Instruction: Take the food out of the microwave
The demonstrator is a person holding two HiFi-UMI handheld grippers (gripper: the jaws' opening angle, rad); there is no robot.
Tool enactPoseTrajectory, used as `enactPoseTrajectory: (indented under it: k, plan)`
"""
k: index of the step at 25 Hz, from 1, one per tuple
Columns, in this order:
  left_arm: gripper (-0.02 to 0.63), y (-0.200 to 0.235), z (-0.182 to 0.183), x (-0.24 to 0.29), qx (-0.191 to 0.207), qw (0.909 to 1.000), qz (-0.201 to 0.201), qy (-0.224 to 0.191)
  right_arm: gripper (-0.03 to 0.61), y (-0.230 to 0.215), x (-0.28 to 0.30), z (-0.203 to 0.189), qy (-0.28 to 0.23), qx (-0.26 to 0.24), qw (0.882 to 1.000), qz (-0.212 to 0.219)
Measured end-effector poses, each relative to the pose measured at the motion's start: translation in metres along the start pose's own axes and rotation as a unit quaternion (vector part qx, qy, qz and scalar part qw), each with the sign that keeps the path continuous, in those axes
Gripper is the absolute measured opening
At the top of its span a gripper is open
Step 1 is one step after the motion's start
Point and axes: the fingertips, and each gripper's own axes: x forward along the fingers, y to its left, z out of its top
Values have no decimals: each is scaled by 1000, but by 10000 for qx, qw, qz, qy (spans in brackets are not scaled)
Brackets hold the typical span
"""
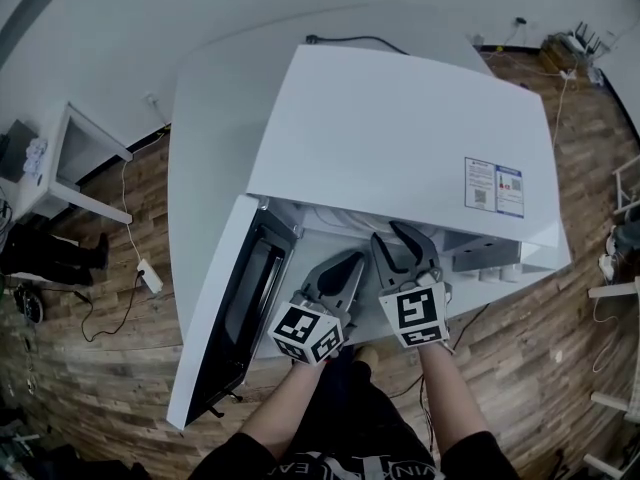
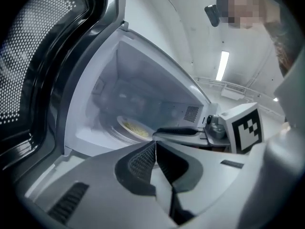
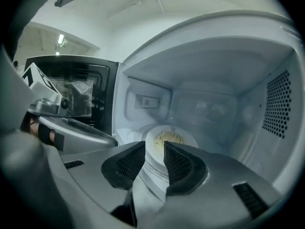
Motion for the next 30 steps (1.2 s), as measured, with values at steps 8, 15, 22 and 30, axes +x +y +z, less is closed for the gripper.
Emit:
enactPoseTrajectory:
  k: [8, 15, 22, 30]
  plan:
    - [11, 8, -1, 4, -97, 9999, -25, 28, 113, -4, 17, -6, 244, -96, 9996, 48]
    - [11, 13, -6, 4, -241, 9996, 58, 119, 65, 6, 18, -5, 288, -361, 9988, 191]
    - [12, 15, -7, 0, -340, 9992, 154, 159, 57, 18, 5, -3, 224, -292, 9990, 269]
    - [12, 12, -13, -8, -467, 9985, 185, 203, 50, 38, -12, -2, 22, -171, 9991, 376]
